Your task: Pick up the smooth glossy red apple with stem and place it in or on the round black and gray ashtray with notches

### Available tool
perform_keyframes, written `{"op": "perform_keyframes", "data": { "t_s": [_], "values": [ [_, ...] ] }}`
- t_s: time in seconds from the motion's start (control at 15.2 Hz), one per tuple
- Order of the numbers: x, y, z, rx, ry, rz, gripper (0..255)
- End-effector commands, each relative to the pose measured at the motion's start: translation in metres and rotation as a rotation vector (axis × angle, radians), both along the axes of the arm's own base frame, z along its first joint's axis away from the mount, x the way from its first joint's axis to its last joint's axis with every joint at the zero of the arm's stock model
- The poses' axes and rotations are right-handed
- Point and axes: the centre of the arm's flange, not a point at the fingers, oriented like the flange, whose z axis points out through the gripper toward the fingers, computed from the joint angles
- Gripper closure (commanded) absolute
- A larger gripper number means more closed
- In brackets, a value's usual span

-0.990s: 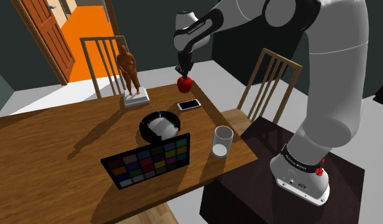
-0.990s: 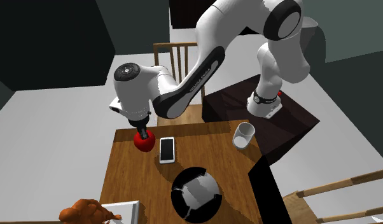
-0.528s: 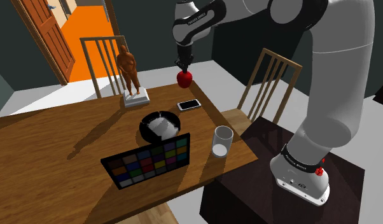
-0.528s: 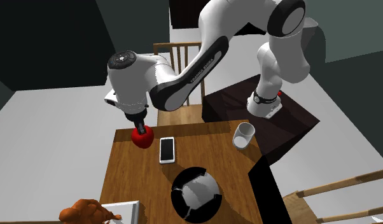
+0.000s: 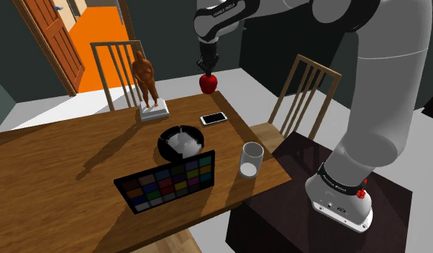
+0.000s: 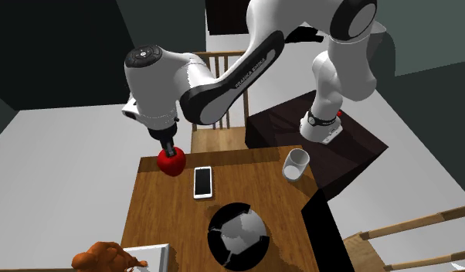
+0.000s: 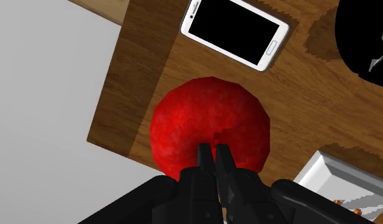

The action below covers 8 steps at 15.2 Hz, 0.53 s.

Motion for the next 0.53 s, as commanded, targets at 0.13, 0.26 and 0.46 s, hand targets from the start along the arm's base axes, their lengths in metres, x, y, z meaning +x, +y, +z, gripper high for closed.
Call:
{"op": "perform_keyframes", "data": {
  "t_s": [0.13,0.26,0.46],
  "values": [
    [-0.016,0.043,0.011,0.0,0.0,0.0,255],
    [-0.026,0.067,0.017,0.0,0.0,0.0,255],
    [-0.039,0.104,0.025,0.0,0.0,0.0,255]
  ]
}}
